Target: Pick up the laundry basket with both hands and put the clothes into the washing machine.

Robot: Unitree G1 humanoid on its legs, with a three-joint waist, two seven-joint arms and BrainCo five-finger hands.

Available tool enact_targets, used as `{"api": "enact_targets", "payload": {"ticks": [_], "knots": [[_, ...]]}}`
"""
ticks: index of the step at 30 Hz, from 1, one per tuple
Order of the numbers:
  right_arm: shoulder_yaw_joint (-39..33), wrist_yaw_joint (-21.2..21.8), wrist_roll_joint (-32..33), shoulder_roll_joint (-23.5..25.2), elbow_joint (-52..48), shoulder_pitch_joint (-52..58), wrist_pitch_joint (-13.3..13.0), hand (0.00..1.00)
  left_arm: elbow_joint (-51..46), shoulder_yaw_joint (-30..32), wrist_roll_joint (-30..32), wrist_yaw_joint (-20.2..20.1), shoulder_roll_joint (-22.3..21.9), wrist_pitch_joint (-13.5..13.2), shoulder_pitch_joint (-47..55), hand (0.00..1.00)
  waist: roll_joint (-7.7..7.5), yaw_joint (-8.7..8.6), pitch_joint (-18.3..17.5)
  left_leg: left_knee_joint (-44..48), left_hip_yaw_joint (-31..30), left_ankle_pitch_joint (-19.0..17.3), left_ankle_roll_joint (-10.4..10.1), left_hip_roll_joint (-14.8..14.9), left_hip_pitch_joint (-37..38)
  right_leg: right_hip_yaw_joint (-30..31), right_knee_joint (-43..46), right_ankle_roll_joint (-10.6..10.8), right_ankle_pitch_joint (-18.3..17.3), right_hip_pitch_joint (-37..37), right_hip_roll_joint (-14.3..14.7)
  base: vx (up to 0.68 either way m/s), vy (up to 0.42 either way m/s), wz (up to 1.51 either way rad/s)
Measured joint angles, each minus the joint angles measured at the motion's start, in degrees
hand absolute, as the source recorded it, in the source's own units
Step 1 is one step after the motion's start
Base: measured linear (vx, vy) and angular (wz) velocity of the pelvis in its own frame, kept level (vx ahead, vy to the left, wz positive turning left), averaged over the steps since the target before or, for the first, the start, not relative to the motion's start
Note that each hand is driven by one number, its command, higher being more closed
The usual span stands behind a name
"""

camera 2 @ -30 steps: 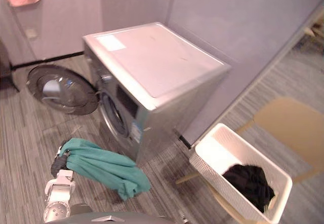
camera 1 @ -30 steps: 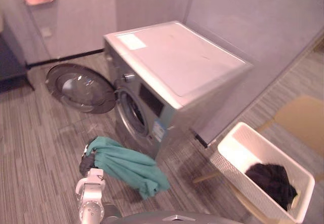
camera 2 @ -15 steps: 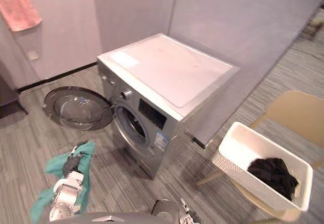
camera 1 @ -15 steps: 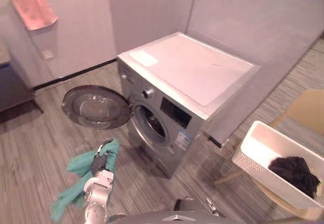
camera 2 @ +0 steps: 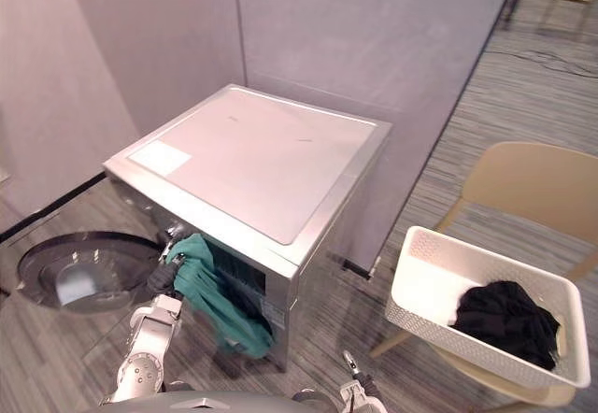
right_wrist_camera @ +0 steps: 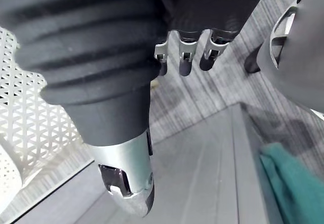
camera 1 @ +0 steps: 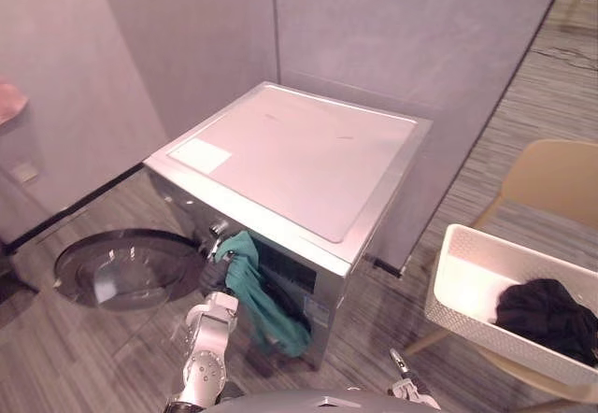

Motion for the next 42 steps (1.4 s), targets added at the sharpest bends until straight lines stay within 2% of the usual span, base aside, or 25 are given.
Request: {"api": "enact_targets", "payload": {"ticks": [4,6,7,8,9,10,11,13,14,16,17,18,19,20,22,23,24,26,27,28,31,33,34,39,42], "knots": [[4.1,0.1,-2.2,-1.8,3.4,-2.0,-0.1,0.0,-0.3,0.9,0.1,-0.5,0.7,-0.4,5.1,1.0,-0.9,0.72,0.0,-26.3,-14.8,-1.1,1.1,-1.2,1.5,10.5,0.7,3.2,0.8,-2.0,-2.2,0.23,0.325,-1.22],[3.9,0.1,-2.2,-2.3,5.8,-3.0,-0.2,0.0,-0.1,-1.7,0.1,-0.8,0.1,0.6,8.0,1.0,-1.09,0.78,0.1,-33.0,-21.9,0.4,-0.6,-3.1,2.4,13.4,1.1,6.0,1.2,-2.4,-4.6,0.15,0.421,-0.81],[4.0,0.1,-2.2,-2.9,6.7,-3.0,-0.1,0.0,1.4,-2.0,0.2,0.4,0.2,1.3,8.2,1.0,-0.56,0.78,-0.1,-35.9,-22.6,3.0,-3.0,-3.5,3.5,15.1,0.9,8.2,1.5,-2.2,-5.7,0.11,0.528,-0.58],[3.9,0.2,-2.2,-3.7,6.7,-2.8,-0.1,0.0,3.9,-2.4,0.4,0.6,0.3,2.4,8.0,1.0,1.19,0.1,-0.8,-39.1,-21.2,8.9,-4.7,-3.4,4.7,15.9,0.0,10.6,2.0,-1.4,-6.1,0.11,0.573,-0.47],[3.8,0.3,-2.1,-4.1,6.8,-2.5,-0.1,0.0,4.8,-2.2,0.4,0.8,0.4,2.5,7.8,1.0,1.66,-0.59,-1.3,-39.9,-20.0,6.0,-8.3,-3.2,5.4,16.3,-0.6,12.0,2.2,-1.1,-6.4,0.13,0.61,-0.1],[3.2,0.6,-2.1,-3.3,8.2,-2.1,-0.1,0.0,5.4,-1.5,0.4,1.1,1.9,2.5,6.2,1.0,0.04,-1.86,-1.8,-43.1,-19.2,2.8,-10.6,-5.7,7.4,17.0,-1.8,14.4,2.8,-0.3,-9.2,0.1,0.576,-0.03],[2.4,0.6,-2.1,-1.3,9.5,-1.4,0.4,0.0,5.5,-0.7,0.6,1.2,4.7,2.1,4.6,1.0,-3.15,-1.55,-2.2,-43.7,-17.1,3.4,-8.7,-9.5,7.9,18.0,-4.0,14.3,5.2,-0.1,-12.6,0.08,0.597,-0.07],[0.5,0.6,-2.2,-0.1,10.7,-0.3,0.1,0.0,5.5,-0.6,0.7,1.2,7.9,1.6,2.9,1.0,-5.23,-0.82,-2.7,-43.0,-14.9,2.0,-6.6,-12.2,7.2,18.9,-7.0,14.3,10.4,-0.4,-15.3,0.0,0.349,-0.46],[0.2,0.7,-2.2,-0.1,10.7,0.1,0.0,0.0,5.6,-0.7,0.8,1.2,8.3,1.6,2.9,1.0,-5.13,-0.76,-2.7,-43.1,-13.8,1.6,-5.7,-12.6,7.2,19.3,-7.6,14.3,12.5,-1.0,-15.7,-0.11,0.303,-0.73],[-1.9,1.6,-2.2,-1.0,10.3,1.0,-0.1,0.0,6.3,-2.0,1.3,0.8,8.1,1.6,2.6,1.0,-3.64,-1.18,-2.9,-45.5,-11.1,1.7,-4.4,-13.9,7.8,19.8,-7.8,11.8,19.6,-4.3,-16.7,-0.14,0.352,-0.6],[-2.9,2.0,-2.2,-1.0,10.1,1.4,-0.1,0.0,7.0,-2.7,1.3,0.6,8.0,1.5,2.3,1.0,-3.24,-1.38,-3.3,-46.7,-10.4,2.1,-3.7,-14.1,8.0,19.1,-7.7,9.0,22.0,-5.9,-16.4,-0.09,0.258,-0.51],[-3.7,2.5,-2.2,-1.5,10.1,1.4,-0.1,0.0,6.9,-3.0,1.3,0.4,7.4,1.5,2.3,1.0,-1.67,-1.29,-3.0,-48.1,-9.1,2.8,-2.7,-13.8,8.1,16.4,-7.4,4.9,24.6,-7.6,-15.8,-0.06,0.18,-0.54],[-3.9,2.5,-2.2,-2.1,10.1,0.9,-0.1,0.0,6.9,-2.8,1.3,0.3,7.0,1.5,2.3,1.0,-1.03,-1.04,-2.7,-48.8,-8.2,3.3,-2.2,-13.5,8.5,14.7,-5.6,3.2,23.4,-8.6,-15.6,-0.04,0.105,-0.58],[-3.7,2.6,-2.2,-2.1,10.0,0.2,0.1,0.0,7.0,-2.5,1.3,0.2,6.7,1.3,2.4,1.0,-1.17,-1.43,-1.9,-49.9,-6.5,4.4,-1.4,-13.2,9.9,11.6,4.4,3.3,16.2,-11.1,-15.3,-0.02,0.034,-0.42],[-3.0,2.6,-2.2,-1.7,10.7,0.6,0.3,0.0,7.2,-2.6,1.3,0.2,6.1,1.4,2.9,1.0,-2.25,-1.85,-1.8,-50.2,-5.7,4.1,-2.2,-13.6,11.4,5.9,11.8,3.0,9.9,-11.7,-15.2,-0.04,0.017,-0.41],[-2.8,2.7,-2.3,-1.7,10.7,1.6,0.3,0.0,7.1,-2.8,1.3,0.1,5.4,1.4,3.6,1.0,-2.82,-1.77,-2.0,-50.3,-5.0,4.0,-2.4,-13.2,11.6,3.8,10.7,3.2,10.3,-11.4,-14.8,-0.02,0.01,-0.41],[-2.6,2.8,-2.3,-1.8,10.6,1.7,0.4,0.0,7.1,-3.0,1.3,-0.2,5.5,1.5,3.7,1.0,-2.04,-1.78,-2.3,-50.5,-4.9,4.0,-2.4,-13.0,11.7,2.8,9.7,3.2,10.4,-10.9,-14.5,-0.01,-0.012,-0.44],[-0.3,3.0,-3.6,-2.2,10.6,2.0,0.6,0.0,7.1,-3.0,1.3,-0.9,4.7,2.1,3.9,1.0,-2.95,-1.32,-1.8,-52.0,-5.2,4.1,-2.4,-13.1,11.7,0.6,5.3,4.0,9.8,-10.1,-13.4,-0.01,-0.05,-0.37],[0.4,3.0,-4.0,-2.2,10.6,2.1,0.6,0.0,7.1,-3.0,1.3,-0.9,4.8,2.2,3.9,1.0,-3.27,-1.27,-1.6,-52.2,-5.5,4.1,-2.4,-13.2,11.7,0.5,3.7,4.8,9.3,-9.5,-13.1,-0.03,-0.072,-0.23],[1.6,3.1,-4.3,-2.6,10.6,2.2,0.7,0.0,7.3,-3.2,1.3,-1.0,4.9,2.3,3.8,1.0,-3.62,-1.27,-1.4,-52.0,-6.2,4.2,-2.5,-13.2,11.4,-0.1,0.4,7.2,8.8,-8.1,-12.4,-0.04,-0.076,-0.07],[3.4,3.3,-4.4,-2.9,10.5,2.6,0.6,0.0,7.4,-4.0,1.1,-2.1,4.6,2.8,3.8,1.0,-3.45,-0.76,-1.0,-50.0,-8.4,4.3,-2.4,-11.9,8.8,-1.1,-3.4,7.4,9.6,-7.5,-10.1,-0.05,-0.056,0.06],[4.0,3.8,-4.4,-3.2,10.3,1.9,0.5,0.0,7.4,-3.5,0.1,-2.4,4.4,2.8,3.2,1.0,-4.25,-0.13,1.3,-46.8,-8.5,4.3,-2.4,-11.7,6.0,-0.7,0.4,7.5,8.8,-10.4,-11.1,-0.09,-0.023,0.04],[4.4,4.0,-4.4,-3.0,8.8,-0.2,0.5,0.0,7.3,-2.7,-0.9,-2.3,4.4,2.8,1.5,1.0,-5.28,-0.1,4.6,-42.8,-9.0,3.7,-2.6,-12.0,2.8,-0.4,5.1,7.7,7.5,-13.5,-12.7,-0.2,-0.035,0.28],[9.0,3.9,-1.5,-3.1,-4.4,-3.1,-0.9,0.0,0.9,1.1,-3.8,0.3,4.1,1.7,-3.3,1.0,-5.31,0.64,14.9,-21.4,-13.7,-2.8,-2.5,-9.4,-16.9,-0.7,21.0,5.7,2.8,-28.8,-15.2,-0.2,-0.016,0.19],[11.0,2.4,-0.8,-3.1,-13.6,-3.5,-1.4,0.0,-2.8,4.2,-3.9,3.0,3.1,0.7,-6.7,1.0,-5.41,0.76,16.8,-14.6,-11.0,-4.7,-3.0,-6.0,-25.2,1.5,27.7,5.2,0.6,-38.1,-15.9,-0.19,0.008,-0.16]]}}
